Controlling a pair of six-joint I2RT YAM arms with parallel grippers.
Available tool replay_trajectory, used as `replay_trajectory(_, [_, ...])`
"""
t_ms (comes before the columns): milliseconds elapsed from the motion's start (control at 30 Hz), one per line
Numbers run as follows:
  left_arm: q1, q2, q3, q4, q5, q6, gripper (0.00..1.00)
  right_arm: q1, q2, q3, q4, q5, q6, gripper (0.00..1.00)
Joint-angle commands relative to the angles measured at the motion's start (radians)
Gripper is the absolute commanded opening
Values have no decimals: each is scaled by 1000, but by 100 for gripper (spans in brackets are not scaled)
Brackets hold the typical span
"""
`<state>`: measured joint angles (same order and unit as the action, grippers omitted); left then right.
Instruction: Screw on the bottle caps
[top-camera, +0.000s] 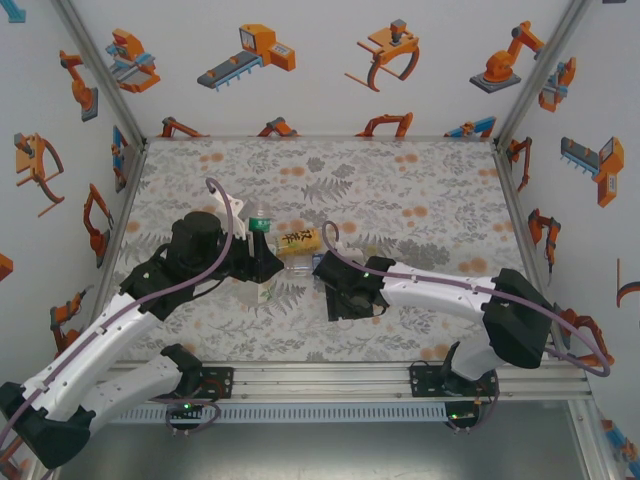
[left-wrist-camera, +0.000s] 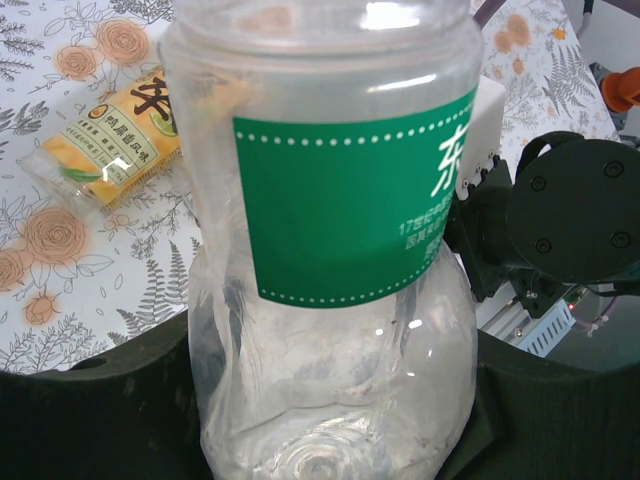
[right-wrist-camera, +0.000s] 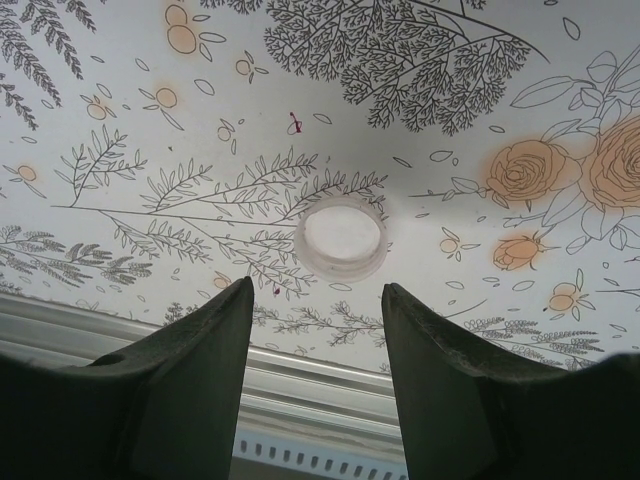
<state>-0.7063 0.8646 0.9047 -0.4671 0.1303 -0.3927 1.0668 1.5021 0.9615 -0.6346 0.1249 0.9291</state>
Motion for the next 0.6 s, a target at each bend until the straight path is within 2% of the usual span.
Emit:
replay_trajectory(0, [0,-1,-3,18,-4,-24,0,1,-15,-17,24,22,18,51])
replay_trajectory(567, [1,18,8,29,-9,-26,0,-16,-45,-107,94,31,22,51])
